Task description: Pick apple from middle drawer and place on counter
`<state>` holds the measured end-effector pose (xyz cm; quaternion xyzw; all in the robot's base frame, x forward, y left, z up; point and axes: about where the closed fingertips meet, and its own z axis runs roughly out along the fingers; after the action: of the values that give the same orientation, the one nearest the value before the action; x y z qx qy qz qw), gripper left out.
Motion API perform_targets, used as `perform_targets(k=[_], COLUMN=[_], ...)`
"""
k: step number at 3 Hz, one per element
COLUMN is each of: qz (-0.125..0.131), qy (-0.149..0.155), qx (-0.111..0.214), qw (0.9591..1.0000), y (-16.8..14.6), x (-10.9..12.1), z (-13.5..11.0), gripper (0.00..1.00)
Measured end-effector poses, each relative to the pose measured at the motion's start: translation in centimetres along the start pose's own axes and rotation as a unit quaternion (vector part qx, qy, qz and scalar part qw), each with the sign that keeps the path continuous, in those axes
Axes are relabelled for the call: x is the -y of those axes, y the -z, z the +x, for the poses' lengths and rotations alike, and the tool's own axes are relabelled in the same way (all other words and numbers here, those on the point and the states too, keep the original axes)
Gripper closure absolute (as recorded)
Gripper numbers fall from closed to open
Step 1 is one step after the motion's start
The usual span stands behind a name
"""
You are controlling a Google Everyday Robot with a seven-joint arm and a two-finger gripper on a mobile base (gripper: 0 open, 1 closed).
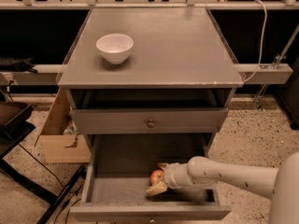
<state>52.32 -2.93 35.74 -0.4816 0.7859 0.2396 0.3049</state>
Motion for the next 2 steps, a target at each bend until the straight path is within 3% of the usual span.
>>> perform_targets(k=[1, 2], qz=[0.0, -0.002], qy=[-0.001, 0.003], qx=[0.0, -0.001], qw=[1.0, 1.0], y=[-0.07, 0.54], x=[0.0, -0.21], z=[0.03, -0.73], gripper=[0.49, 0.8])
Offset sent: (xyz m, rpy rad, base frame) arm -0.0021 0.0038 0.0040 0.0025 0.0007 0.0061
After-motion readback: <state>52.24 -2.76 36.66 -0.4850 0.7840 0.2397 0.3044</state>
